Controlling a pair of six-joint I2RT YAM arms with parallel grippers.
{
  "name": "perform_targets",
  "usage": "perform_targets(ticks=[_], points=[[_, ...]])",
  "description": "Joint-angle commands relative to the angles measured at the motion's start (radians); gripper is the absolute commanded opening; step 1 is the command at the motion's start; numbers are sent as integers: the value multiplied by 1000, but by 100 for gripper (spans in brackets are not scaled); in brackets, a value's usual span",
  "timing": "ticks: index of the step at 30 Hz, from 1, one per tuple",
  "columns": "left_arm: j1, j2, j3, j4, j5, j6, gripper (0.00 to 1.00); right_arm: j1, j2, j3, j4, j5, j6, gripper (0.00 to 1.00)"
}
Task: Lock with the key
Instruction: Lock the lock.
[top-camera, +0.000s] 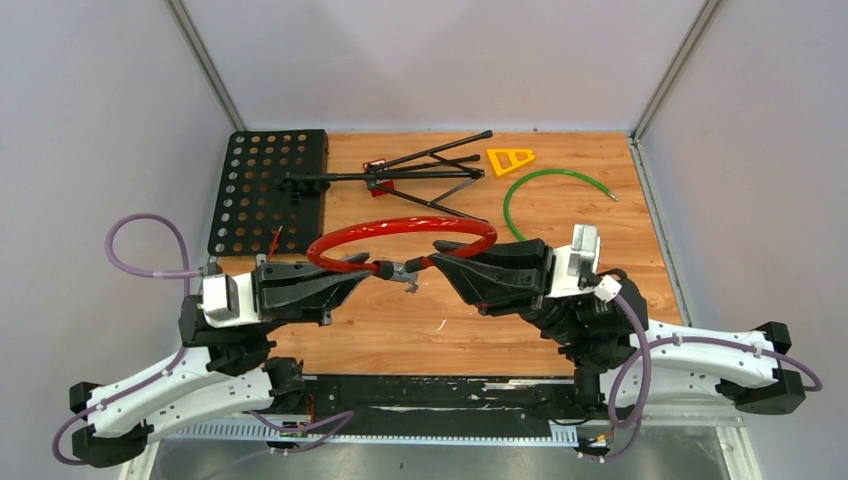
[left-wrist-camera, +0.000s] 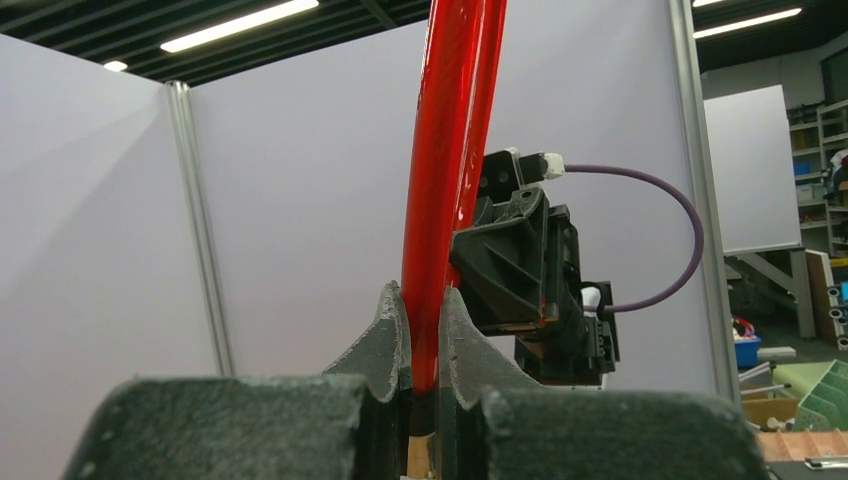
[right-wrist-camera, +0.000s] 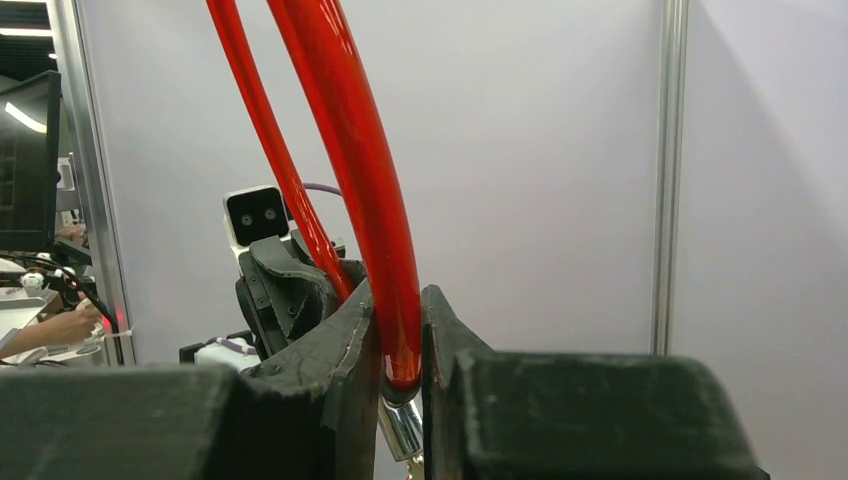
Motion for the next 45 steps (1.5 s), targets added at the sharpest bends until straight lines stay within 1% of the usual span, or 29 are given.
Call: perform_targets(ticks=[1,8,16,21,25,31,36,42,45], points=[[-1,3,6,73,-22,4,0,4,7,3,41,1,67,0],[-2,16,-8,131,-21,-19,0,5,45,-66,99,101,151,0],[0,28,-7,153,-16,-28,0,5,87,-63,49,137,177,0],[-2,29,-5,157,-19,-26,0,5,94,-83,18,233,200,0],[-2,28,-6,155,-23,-22,0,5,91,-117,24,284,272,0],[-1,30,-9,157,-32,-19,0,5,106,-126,14,261,370,0],[-2,37,-8,146,-33,-15,0,5,123,-78,-26,196,393,0],[-1,35,-21,143,-45,-13,0,4,105,-32,-63,132,406,0],[-1,30,-27,137,-48,-5,0,5,102,-9,-82,101,439,0]])
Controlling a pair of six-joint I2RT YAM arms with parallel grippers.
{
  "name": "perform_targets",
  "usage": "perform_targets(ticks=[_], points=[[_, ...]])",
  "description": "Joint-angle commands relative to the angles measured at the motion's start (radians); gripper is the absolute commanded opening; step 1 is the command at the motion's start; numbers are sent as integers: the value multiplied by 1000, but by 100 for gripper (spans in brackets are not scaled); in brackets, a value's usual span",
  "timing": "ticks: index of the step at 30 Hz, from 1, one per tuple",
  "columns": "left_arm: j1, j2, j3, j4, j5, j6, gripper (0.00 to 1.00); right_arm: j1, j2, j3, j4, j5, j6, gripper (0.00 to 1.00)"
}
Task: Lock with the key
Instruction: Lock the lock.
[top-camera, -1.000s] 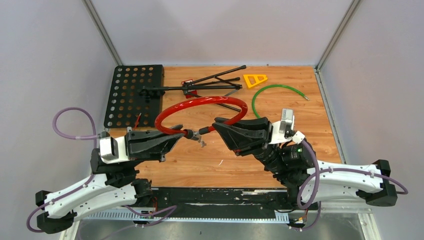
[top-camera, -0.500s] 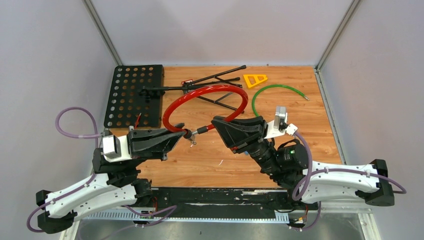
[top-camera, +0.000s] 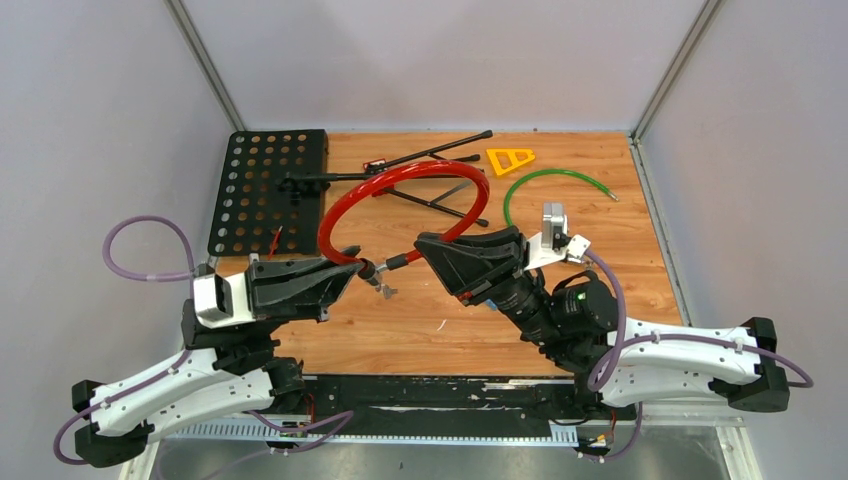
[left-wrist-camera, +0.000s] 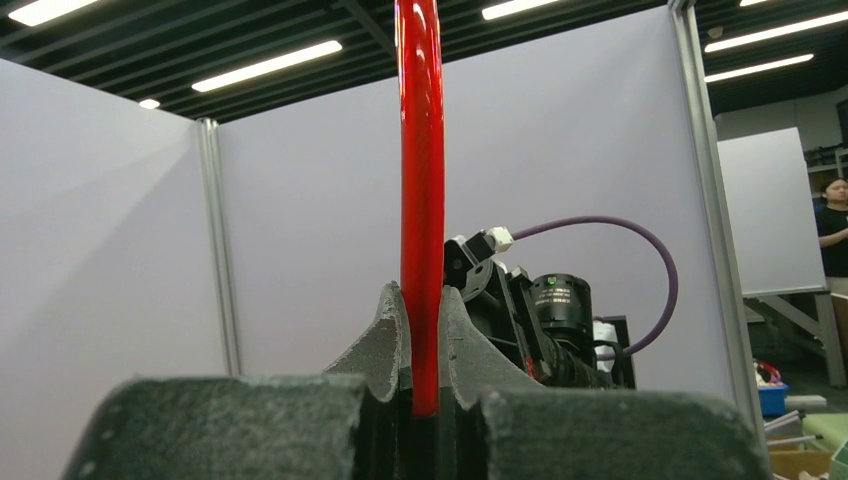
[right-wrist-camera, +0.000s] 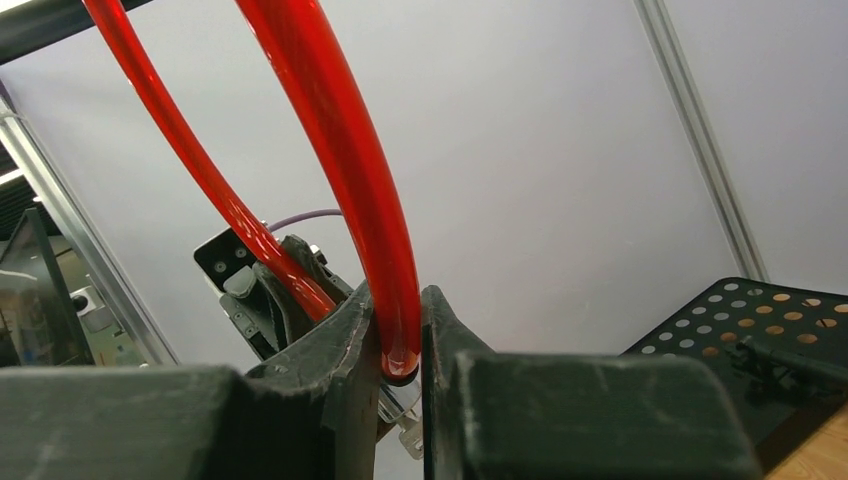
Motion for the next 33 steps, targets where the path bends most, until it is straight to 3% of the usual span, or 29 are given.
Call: perform_targets(ticks=[1,12,26,33], points=[[-2,10,-3,10,-13,12,0,11,21,45,-154,-140,78,0],[-2,11,-31,-5,-18,24,0,12,54,143,-207,-188,142,0],[-3,8,-45,-2,-25,28,0,12,84,132,-206,-146,136,0],[-3,-13,-48,-50,-45,50,0,12,15,185,-356,-68,-18,0]])
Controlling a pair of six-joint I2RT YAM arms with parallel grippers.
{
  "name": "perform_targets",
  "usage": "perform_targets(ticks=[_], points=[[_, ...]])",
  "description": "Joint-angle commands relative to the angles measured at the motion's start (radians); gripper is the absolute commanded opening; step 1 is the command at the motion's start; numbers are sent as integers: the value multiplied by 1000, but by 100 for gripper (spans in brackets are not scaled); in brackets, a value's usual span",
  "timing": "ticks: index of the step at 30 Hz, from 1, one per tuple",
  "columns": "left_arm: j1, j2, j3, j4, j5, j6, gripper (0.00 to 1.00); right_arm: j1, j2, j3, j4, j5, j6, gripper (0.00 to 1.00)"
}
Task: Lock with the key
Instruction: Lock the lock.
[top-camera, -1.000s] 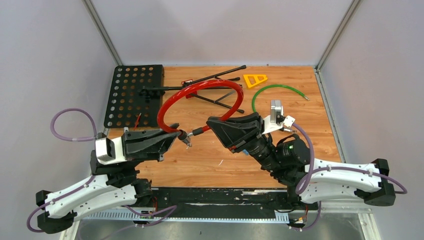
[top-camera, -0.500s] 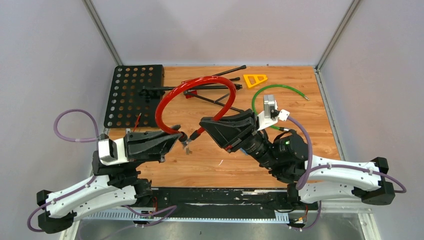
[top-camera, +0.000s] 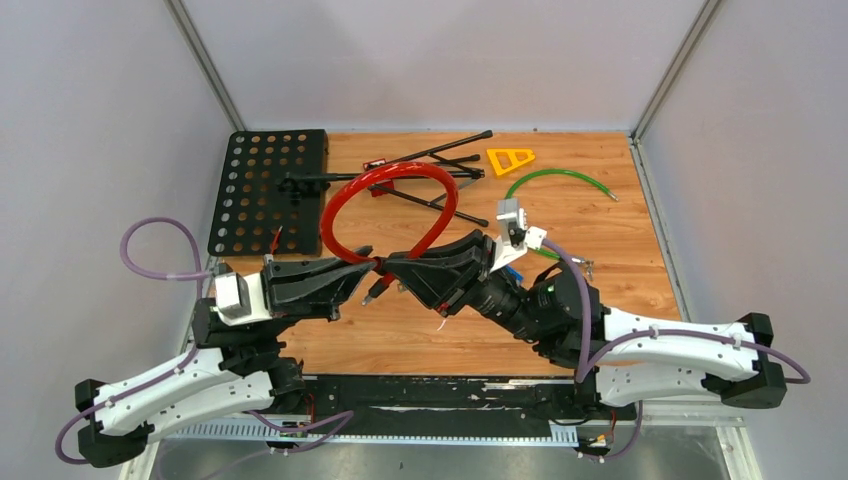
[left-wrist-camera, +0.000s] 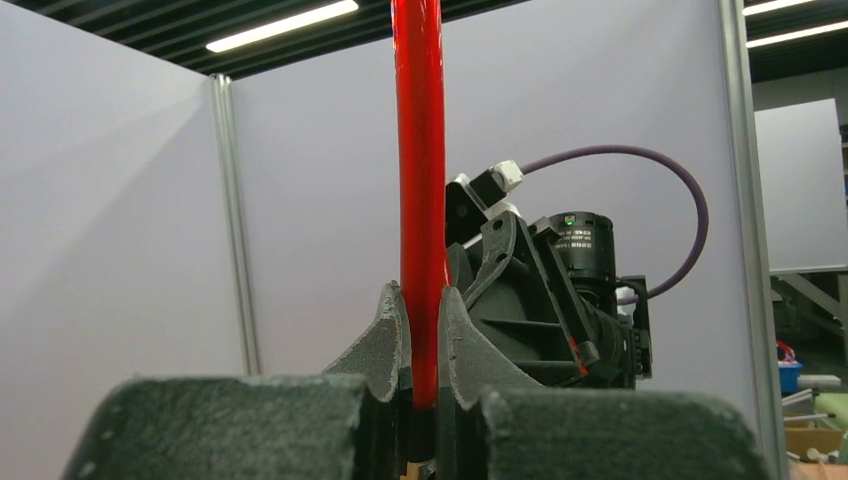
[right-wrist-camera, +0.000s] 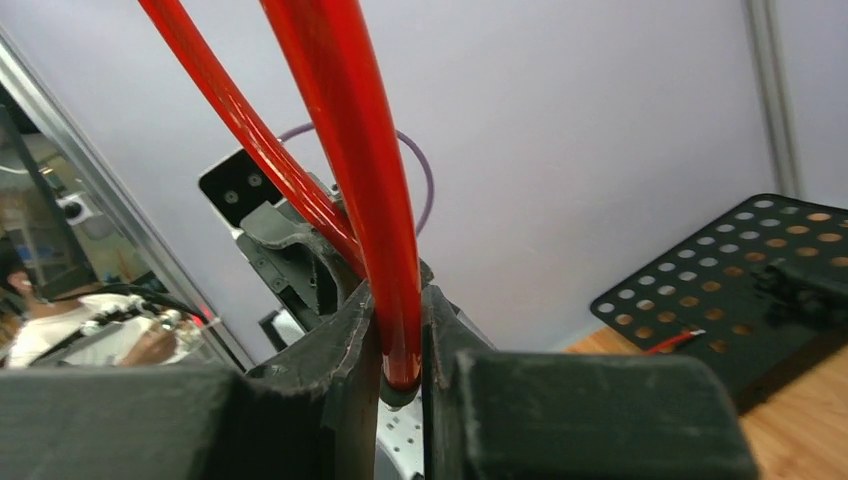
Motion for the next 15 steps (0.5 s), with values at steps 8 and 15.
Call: perform_targets(ticks=[8,15], points=[[-1,-47,16,-223,-51,82,0,5,-117,241,-415,226,-425,0],[-2,-14,44,-369,-30,81,0,5,-54,400,-576,222,-640,0]])
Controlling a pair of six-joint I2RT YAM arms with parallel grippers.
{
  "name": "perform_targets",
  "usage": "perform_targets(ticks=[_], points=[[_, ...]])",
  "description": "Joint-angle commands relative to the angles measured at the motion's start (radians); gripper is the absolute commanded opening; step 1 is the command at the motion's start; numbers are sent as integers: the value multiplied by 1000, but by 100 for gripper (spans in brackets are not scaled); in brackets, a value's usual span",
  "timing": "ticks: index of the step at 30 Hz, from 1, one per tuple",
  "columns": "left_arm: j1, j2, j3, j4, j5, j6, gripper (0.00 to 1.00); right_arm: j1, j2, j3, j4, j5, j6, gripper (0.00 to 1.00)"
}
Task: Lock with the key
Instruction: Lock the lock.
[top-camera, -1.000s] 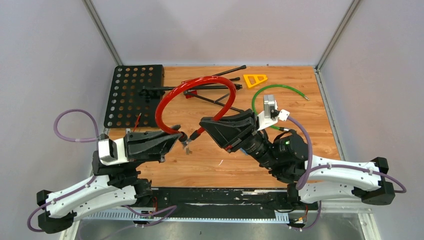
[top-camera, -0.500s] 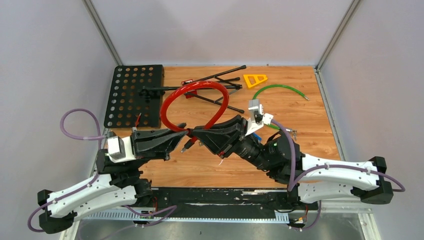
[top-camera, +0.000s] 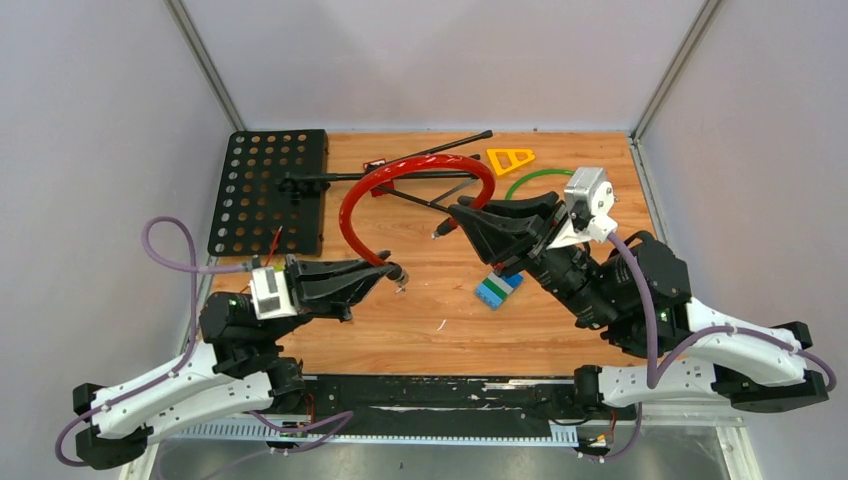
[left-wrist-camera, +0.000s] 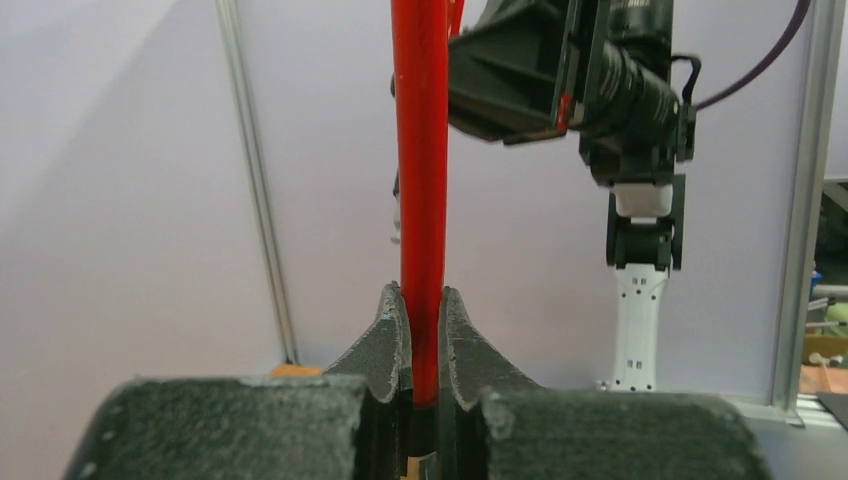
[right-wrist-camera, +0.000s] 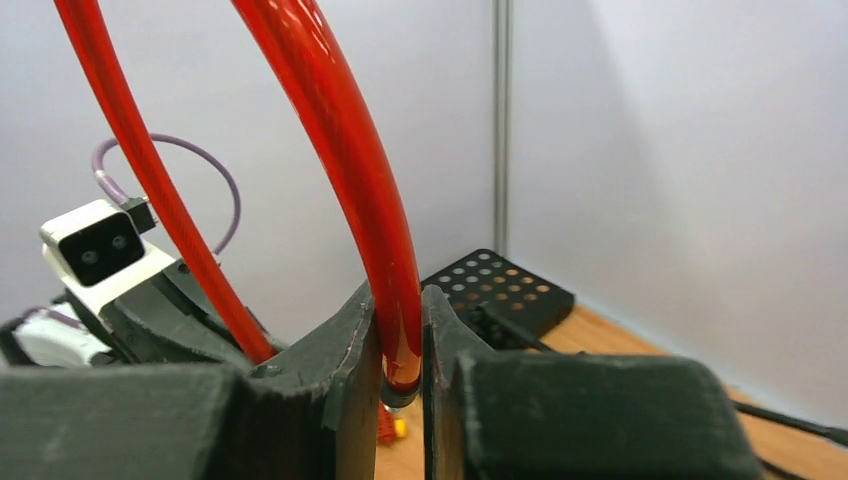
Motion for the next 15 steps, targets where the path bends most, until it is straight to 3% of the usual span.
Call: perform_targets(ticks=[1,15], points=[[-1,33,45,-127,15,20,0,4,66,128,-141,9,-173,0],[-1,73,58,-299,18,46,0,6,227,360,-290,-63,-240,0]])
